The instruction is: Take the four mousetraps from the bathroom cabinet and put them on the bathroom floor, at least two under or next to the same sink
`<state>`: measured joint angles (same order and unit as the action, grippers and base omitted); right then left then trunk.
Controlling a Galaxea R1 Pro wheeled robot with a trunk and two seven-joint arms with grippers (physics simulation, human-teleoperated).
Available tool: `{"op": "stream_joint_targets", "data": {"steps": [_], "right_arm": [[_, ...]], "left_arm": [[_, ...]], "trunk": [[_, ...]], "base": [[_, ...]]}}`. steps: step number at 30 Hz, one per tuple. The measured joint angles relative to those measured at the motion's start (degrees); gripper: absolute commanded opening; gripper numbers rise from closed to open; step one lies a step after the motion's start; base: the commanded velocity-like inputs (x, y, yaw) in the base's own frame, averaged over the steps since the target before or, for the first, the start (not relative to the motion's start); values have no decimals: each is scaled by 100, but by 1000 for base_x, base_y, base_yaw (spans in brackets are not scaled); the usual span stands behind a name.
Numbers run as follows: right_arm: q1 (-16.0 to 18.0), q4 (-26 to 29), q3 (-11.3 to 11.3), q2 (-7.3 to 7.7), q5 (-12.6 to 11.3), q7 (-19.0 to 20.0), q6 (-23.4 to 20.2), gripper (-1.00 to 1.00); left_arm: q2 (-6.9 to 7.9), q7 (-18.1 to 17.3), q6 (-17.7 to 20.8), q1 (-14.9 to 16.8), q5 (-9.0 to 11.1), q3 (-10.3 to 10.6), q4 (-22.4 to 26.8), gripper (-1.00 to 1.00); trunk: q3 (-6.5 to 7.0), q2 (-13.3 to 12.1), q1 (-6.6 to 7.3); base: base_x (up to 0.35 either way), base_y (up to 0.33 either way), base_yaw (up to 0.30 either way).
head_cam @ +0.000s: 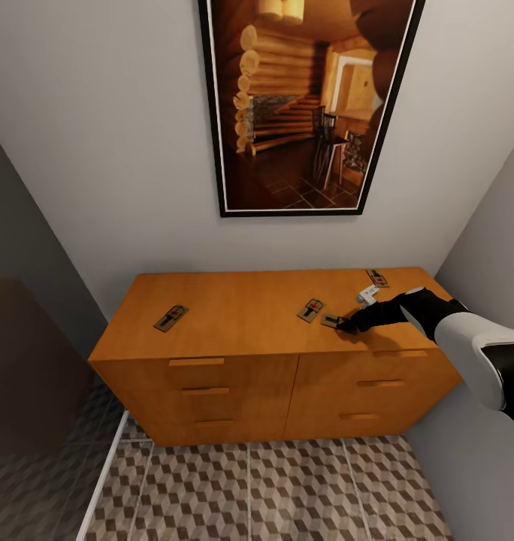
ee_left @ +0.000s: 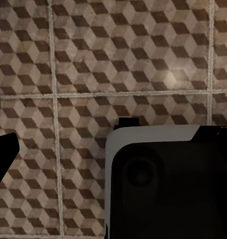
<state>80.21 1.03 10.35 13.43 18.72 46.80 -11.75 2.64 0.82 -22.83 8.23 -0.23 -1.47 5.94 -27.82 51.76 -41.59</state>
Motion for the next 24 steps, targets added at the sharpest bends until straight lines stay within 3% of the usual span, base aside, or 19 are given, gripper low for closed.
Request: {"op": "stream_joint_targets", "data": {"steps": [24], "right_arm": [[-1, 0, 2, 0, 0, 0, 3, 100]], "left_arm": [[0, 0, 0, 0, 5, 0, 0, 100]], "trunk": [[0, 0, 0]], "base": [[0, 0, 0]]}}
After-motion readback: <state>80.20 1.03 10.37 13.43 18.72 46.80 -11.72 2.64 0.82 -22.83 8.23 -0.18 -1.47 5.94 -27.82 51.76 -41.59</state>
